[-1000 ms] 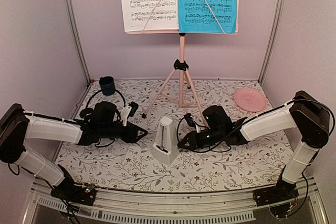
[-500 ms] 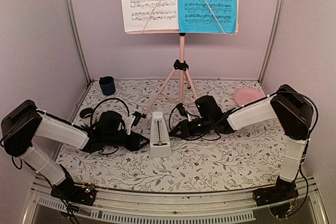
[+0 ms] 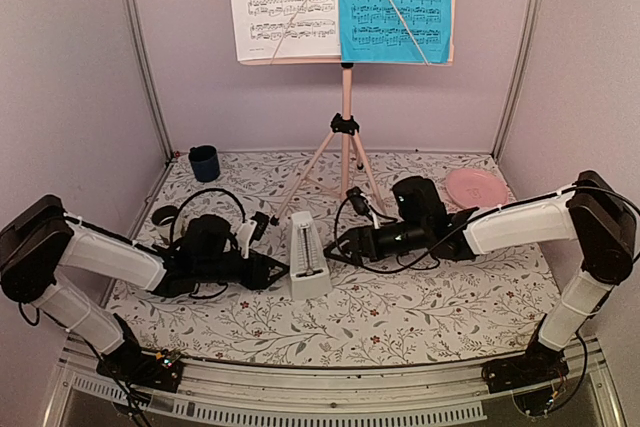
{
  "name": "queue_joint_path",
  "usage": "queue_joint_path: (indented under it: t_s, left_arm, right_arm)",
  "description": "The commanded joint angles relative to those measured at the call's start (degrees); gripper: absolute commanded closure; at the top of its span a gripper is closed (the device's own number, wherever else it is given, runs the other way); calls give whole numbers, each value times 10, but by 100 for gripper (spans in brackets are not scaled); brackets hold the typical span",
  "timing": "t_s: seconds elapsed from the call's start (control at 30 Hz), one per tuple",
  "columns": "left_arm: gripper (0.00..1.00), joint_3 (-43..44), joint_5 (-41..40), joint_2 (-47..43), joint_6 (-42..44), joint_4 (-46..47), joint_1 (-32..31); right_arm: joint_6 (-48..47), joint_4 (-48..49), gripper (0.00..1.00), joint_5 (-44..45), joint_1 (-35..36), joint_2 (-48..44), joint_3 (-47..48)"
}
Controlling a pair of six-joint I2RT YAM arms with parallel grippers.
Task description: Set up the instrument practice props
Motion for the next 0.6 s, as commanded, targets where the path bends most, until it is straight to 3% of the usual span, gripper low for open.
queue_joint_path:
  t_s: [0.0,0.23,0.57]
  left_arm:
    - [52,-3,-13,-9,-3,18,-7]
    - [50,10,-41,-27,9,-8,-8]
    - [48,21,-45,-29,15,-17,-8]
  right_arm:
    - [-28,14,10,41,36,-39,-5]
    - [-65,-19,7,106,62,-35,46]
    - [-83,-77,14,144,75,14,120]
